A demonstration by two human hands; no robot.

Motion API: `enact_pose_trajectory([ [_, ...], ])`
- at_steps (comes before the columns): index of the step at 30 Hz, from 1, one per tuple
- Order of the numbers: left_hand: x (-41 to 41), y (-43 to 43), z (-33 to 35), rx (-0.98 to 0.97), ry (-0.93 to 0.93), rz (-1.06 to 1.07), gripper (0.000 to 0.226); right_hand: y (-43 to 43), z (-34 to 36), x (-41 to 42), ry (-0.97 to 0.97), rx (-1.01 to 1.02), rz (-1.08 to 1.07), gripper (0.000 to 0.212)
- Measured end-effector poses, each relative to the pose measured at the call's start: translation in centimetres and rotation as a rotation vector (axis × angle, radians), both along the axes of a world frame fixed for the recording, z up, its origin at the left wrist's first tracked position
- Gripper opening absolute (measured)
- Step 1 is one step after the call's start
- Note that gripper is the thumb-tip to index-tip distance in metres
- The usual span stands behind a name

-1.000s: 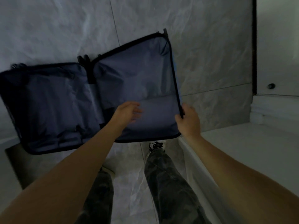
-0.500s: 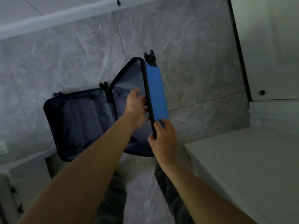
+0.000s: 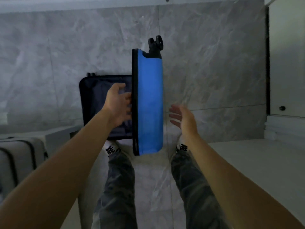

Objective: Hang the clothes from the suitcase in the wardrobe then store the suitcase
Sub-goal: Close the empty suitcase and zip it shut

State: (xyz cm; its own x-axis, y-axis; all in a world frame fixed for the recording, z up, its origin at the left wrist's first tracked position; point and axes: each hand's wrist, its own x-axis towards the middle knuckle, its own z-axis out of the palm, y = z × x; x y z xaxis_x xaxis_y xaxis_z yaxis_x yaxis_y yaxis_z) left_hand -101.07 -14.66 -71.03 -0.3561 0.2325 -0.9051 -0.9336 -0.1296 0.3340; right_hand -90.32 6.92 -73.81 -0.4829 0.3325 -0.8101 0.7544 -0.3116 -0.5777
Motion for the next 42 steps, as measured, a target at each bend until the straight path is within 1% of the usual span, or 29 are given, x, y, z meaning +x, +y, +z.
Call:
enact_pose_trajectory([
  [2, -0.5, -5.0, -0.1, -0.016, 0.007, 0.017, 0.049, -2.8, -0.8, -1.7, -0.064, -0.174, -0.026, 0.047],
  [5, -0.8, -10.3, -0.9, -0.073, 0.03, -0.003, 0.051, -6.0, -2.3, -3.6, -0.1, -0.317, 0.013, 0.065],
  [7, -1.1, -13.6, -1.7, -0.095, 0.028, 0.008, 0.052, -8.7, -3.3, -5.1, -0.111, -0.366, 0.043, 0.072],
  [9, -1.5, -16.4, -3.0, -0.112, 0.015, 0.026, 0.053, -11.2, -4.2, -6.4, -0.104, -0.372, 0.099, 0.072],
  [11, -1.9, -19.3, -4.4, -0.147, 0.0, 0.036, 0.055, -14.0, -5.0, -7.6, -0.078, -0.287, 0.226, 0.066],
  [14, -2.3, -22.7, -6.6, -0.197, -0.018, 0.065, 0.055, -17.7, -6.4, -8.7, -0.008, -0.085, 0.551, 0.051],
  [16, -2.6, -24.8, -8.2, -0.241, -0.012, 0.091, 0.054, -19.9, -8.4, -8.7, 0.055, 0.038, 0.821, 0.042],
  [18, -2.6, -26.4, -10.1, -0.284, -0.02, 0.15, 0.054, -21.2, -10.3, -8.2, 0.141, 0.154, 1.078, 0.044],
  [20, -2.6, -27.9, -12.1, -0.322, -0.049, 0.203, 0.056, -22.2, -12.0, -7.4, 0.205, 0.214, 1.222, 0.047],
  [24, -2.6, -30.6, -16.6, -0.386, -0.101, 0.177, 0.06, -24.3, -14.9, -6.4, 0.288, 0.286, 1.378, 0.05],
  [26, -2.6, -31.6, -18.6, -0.39, -0.11, 0.178, 0.059, -25.2, -16.4, -6.3, 0.311, 0.341, 1.426, 0.056],
  [27, -2.7, -32.0, -19.5, -0.389, -0.106, 0.176, 0.058, -25.6, -17.0, -6.5, 0.31, 0.353, 1.438, 0.058],
  [31, -3.2, -33.1, -23.2, -0.4, -0.123, 0.209, 0.056, -27.3, -19.5, -7.1, 0.311, 0.38, 1.476, 0.055],
  [35, -3.6, -33.4, -26.4, -0.385, -0.114, 0.275, 0.053, -28.2, -21.7, -7.7, 0.332, 0.447, 1.565, 0.059],
  [39, -3.0, -33.3, -29.1, -0.364, -0.12, 0.312, 0.057, -28.9, -22.7, -7.9, 0.293, 0.452, 1.617, 0.057],
  [42, -2.4, -33.2, -30.5, -0.345, -0.146, 0.303, 0.055, -29.4, -23.2, -7.7, 0.268, 0.444, 1.648, 0.055],
])
